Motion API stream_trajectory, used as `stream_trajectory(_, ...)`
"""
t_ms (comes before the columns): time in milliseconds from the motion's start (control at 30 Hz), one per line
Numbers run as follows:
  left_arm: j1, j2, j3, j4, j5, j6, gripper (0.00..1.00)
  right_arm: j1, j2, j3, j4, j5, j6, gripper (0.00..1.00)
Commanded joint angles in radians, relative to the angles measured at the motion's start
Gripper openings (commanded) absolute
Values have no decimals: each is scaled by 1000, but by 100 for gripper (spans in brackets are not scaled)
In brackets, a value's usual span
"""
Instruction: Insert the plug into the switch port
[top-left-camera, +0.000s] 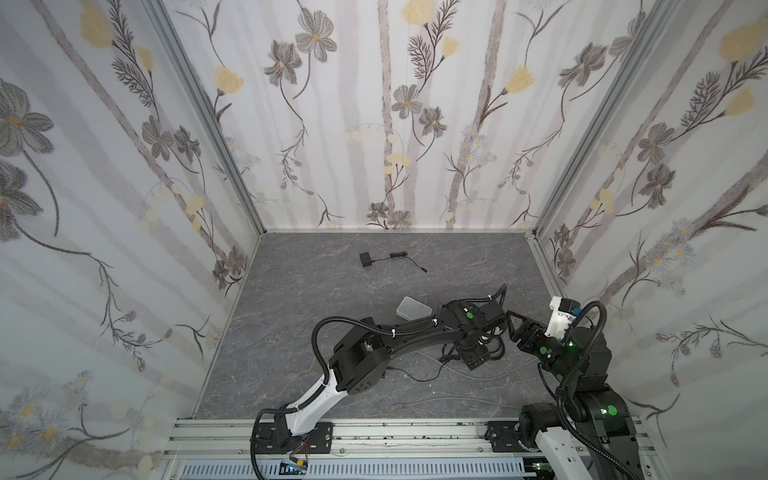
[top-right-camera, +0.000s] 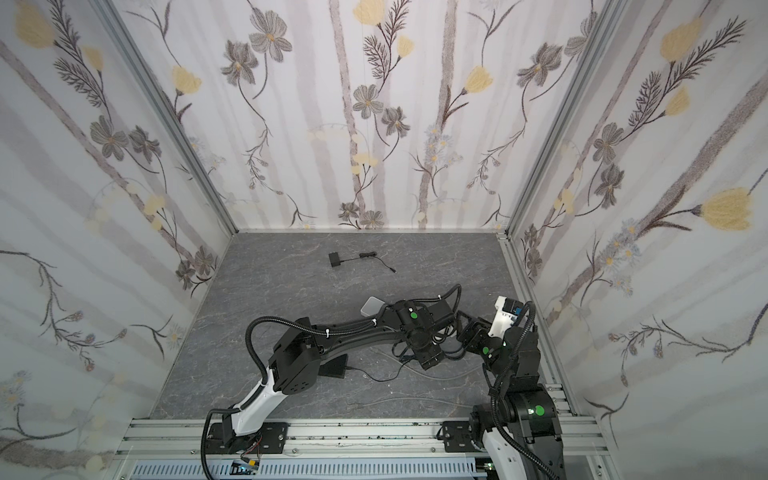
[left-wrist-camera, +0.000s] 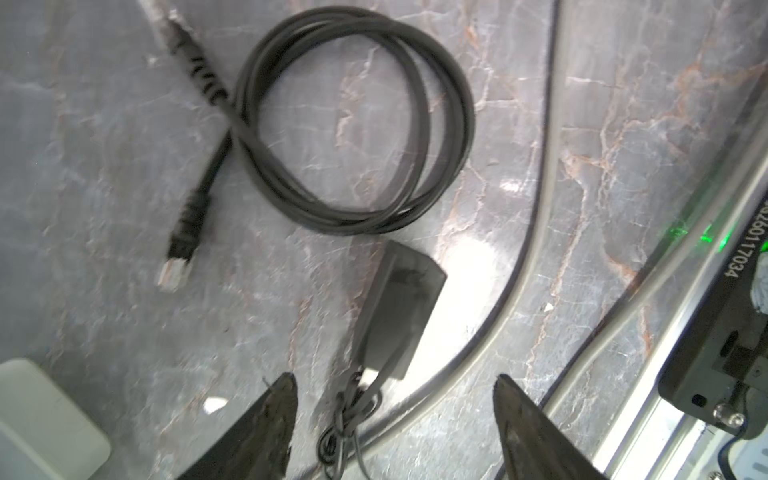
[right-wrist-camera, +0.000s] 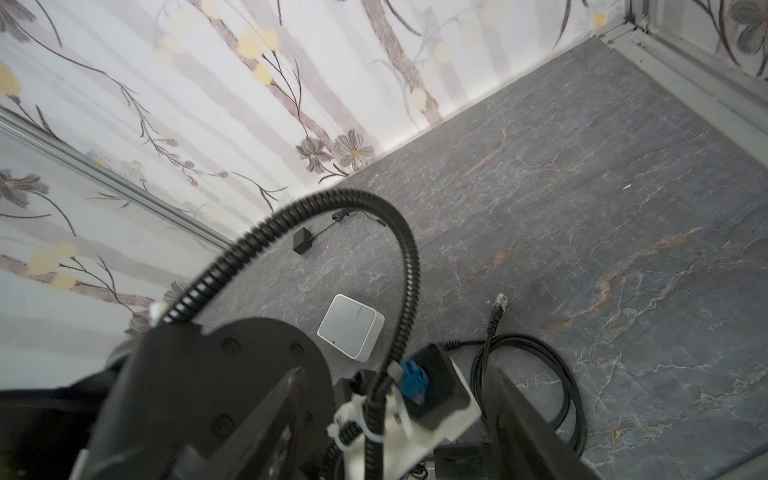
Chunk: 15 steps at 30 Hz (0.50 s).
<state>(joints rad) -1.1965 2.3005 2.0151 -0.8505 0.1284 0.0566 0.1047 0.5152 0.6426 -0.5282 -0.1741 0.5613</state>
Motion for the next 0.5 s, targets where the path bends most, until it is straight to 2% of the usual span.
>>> stream_trajectory(0, -5, 17, -18, 92, 29, 112, 73, 4, 10, 46, 19, 19, -33, 68)
stream_trajectory(300, -4, 71, -21, 112, 9, 148, 49, 6, 34, 95, 2, 42, -70, 68)
stream_trajectory(367, -4, 74, -21, 116, -9, 146, 48, 6, 34, 91, 4, 42, -73, 68)
stream_trajectory(467, -3, 74, -14, 112, -34, 147, 41, 6, 33, 85, 4, 37, -75, 68)
